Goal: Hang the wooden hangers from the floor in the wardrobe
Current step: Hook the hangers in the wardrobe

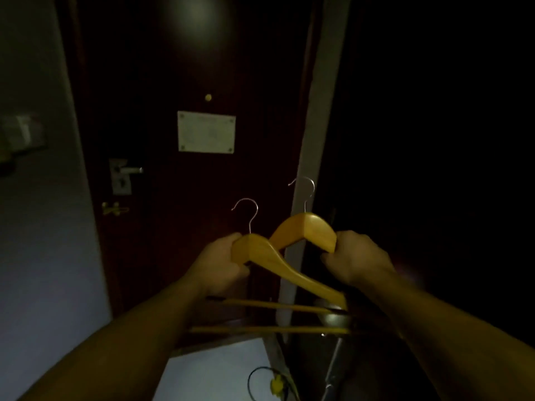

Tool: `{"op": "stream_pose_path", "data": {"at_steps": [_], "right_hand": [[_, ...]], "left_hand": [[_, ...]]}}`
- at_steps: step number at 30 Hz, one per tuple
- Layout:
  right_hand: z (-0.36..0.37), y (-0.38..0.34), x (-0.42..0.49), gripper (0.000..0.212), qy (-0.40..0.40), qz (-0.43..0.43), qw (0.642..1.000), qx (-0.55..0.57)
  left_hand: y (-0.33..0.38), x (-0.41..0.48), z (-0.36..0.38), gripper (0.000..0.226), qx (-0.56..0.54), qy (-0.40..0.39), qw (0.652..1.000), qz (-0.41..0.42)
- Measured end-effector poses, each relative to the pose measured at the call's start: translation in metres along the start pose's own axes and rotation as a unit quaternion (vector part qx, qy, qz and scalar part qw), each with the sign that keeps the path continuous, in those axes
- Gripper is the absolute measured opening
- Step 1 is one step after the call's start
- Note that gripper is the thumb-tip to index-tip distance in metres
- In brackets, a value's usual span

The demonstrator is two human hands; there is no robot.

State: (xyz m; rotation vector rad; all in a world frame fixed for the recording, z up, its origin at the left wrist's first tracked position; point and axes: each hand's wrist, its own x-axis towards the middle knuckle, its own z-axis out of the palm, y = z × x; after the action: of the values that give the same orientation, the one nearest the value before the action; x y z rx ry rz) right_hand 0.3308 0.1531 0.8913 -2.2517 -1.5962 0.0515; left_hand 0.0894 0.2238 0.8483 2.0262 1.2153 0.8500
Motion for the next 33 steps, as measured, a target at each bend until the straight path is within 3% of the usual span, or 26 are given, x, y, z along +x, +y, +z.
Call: {"op": "stream_pose_path", "data": {"at_steps": [7,15,28,33], "right_hand": [[-0.177,0.06,-0.053,0.01,0.13,0.053,0.989,-0.035],[-0.327,0.158,-0.155,0.011,0.184,0.109,0.973,-0.09],[-0.448,0.34,-0.331,0.048,0.211,0.289,0.919,-0.166],[-0.477,0.398,-0.374,0.048,0.226,0.327,0.903,-0.166]], "left_hand": [[0.178,0.013,0.009,0.024,-0.041,-0.032,0.99,0.133],[0.338,-0.027,0.077,0.024,-0.082,-0.086,0.962,0.244],[0.53,-0.129,0.272,0.021,-0.131,-0.188,0.91,0.346],[0.59,-0.153,0.323,0.029,-0.142,-0.24,0.89,0.361]]}}
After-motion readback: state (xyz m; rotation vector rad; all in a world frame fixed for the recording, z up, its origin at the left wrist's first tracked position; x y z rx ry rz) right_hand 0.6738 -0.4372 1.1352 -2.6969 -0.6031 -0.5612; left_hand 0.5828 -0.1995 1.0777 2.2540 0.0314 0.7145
